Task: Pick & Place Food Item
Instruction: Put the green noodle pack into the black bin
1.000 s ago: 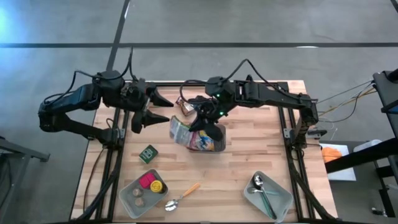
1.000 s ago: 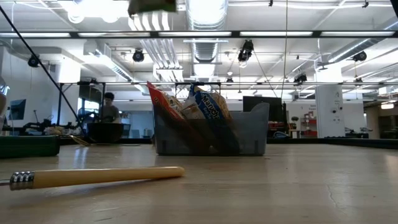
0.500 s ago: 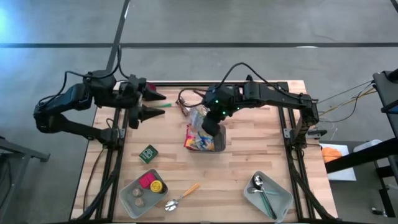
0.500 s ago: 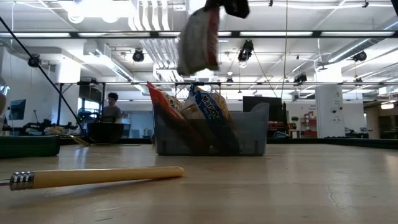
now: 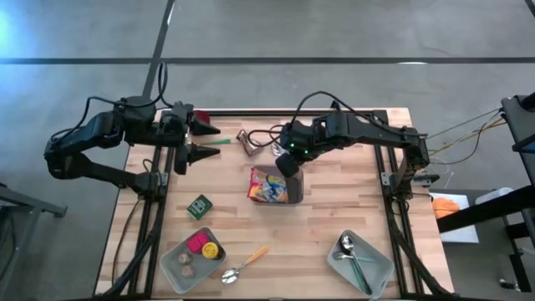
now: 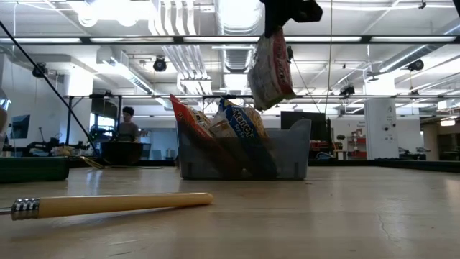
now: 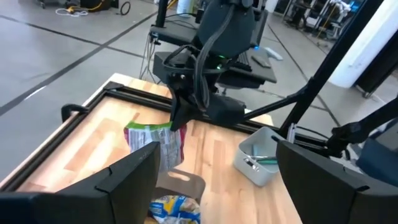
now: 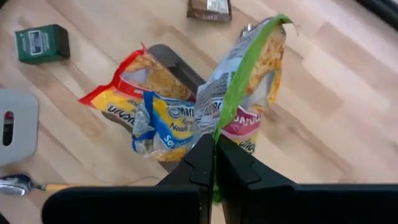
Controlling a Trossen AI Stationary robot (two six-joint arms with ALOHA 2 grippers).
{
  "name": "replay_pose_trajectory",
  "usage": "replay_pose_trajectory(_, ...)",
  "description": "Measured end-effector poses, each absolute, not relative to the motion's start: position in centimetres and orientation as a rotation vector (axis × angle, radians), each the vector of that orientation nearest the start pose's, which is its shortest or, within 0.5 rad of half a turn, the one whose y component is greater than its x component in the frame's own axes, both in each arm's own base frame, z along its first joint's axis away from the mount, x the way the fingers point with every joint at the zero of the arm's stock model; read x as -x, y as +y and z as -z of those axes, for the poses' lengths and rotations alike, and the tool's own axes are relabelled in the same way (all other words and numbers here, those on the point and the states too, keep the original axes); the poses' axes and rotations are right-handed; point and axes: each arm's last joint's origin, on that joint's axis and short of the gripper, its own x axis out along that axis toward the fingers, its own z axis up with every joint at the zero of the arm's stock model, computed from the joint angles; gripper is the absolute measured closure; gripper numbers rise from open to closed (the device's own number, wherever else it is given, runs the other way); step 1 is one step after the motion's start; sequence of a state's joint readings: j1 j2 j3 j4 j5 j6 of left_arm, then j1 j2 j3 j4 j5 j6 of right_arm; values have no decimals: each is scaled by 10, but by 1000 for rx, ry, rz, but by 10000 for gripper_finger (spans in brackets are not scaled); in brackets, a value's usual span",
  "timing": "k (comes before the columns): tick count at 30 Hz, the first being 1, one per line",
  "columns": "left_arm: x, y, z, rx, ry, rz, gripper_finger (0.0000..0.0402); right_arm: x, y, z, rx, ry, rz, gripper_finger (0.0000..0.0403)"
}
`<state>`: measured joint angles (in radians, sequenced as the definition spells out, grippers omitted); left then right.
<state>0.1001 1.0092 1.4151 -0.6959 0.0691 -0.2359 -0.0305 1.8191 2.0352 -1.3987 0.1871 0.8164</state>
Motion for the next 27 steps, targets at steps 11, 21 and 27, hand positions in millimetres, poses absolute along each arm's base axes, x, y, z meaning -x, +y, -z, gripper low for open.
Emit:
replay_pose_trajectory(11, -173, 16, -452, 254, 267, -86, 77, -353, 2, -341, -744, 1074, 774, 395)
replay_pose_trajectory(21, -173, 16, -451, 256, 281, -86, 77, -366, 5, -298, -889, 966, 865, 395)
replay_pose_trajectory(27, -171, 16, -446, 260, 336, -89, 77, -364, 7, -274, -921, 955, 939, 395)
